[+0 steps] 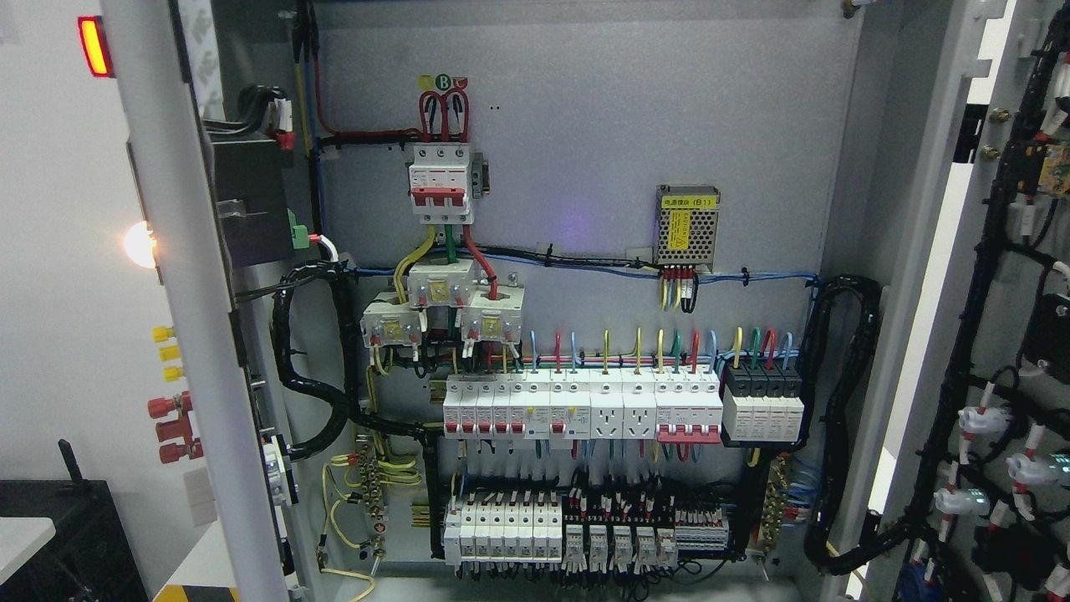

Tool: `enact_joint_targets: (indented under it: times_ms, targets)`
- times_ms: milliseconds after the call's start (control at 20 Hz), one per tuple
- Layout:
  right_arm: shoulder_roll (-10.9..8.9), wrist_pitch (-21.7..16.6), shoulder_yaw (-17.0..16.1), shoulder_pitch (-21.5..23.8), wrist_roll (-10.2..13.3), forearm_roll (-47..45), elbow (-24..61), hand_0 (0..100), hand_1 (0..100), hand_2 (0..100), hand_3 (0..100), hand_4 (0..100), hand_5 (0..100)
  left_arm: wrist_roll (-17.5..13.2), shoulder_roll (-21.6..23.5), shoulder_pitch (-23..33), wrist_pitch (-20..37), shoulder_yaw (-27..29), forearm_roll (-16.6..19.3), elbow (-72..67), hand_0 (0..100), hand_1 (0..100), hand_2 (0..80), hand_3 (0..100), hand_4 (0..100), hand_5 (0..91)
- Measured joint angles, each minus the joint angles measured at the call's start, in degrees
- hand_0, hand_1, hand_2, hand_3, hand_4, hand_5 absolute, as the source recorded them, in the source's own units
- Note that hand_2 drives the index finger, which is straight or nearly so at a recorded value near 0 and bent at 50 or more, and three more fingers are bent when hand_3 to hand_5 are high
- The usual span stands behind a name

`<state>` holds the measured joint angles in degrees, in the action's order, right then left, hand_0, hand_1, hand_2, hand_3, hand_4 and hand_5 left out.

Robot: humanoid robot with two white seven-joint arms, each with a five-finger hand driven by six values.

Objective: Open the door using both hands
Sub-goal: 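Swing the door fully open with the right hand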

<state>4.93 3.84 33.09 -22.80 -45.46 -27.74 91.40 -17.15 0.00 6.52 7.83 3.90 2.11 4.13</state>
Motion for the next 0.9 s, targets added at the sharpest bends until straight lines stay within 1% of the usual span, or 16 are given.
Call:
enact_joint_targets:
  times_ms: [250, 551, 901]
  targets:
    - [0.56, 0.25, 1.05, -0.1, 1.59, 0.13, 0.0, 39, 0, 0, 0, 0, 0, 0.0, 0.0, 0.0, 0.0, 0.0, 0.0, 0.0, 0, 0, 0.0, 0, 0, 0.0]
    - [0.97, 0.33, 2.63, -0.41, 2.18, 0.23, -0.02, 39, 0, 0, 0, 0, 0, 0.0, 0.0, 0.0, 0.0, 0.01, 0.0, 0.0, 0, 0, 0.0, 0, 0, 0.0]
    - [1.38, 0.51, 5.05, -1.6, 4.31, 0.35, -0.11, 39, 0, 0, 0, 0, 0, 0.0, 0.0, 0.0, 0.0, 0.0, 0.0, 0.0, 0, 0, 0.0, 0, 0, 0.0]
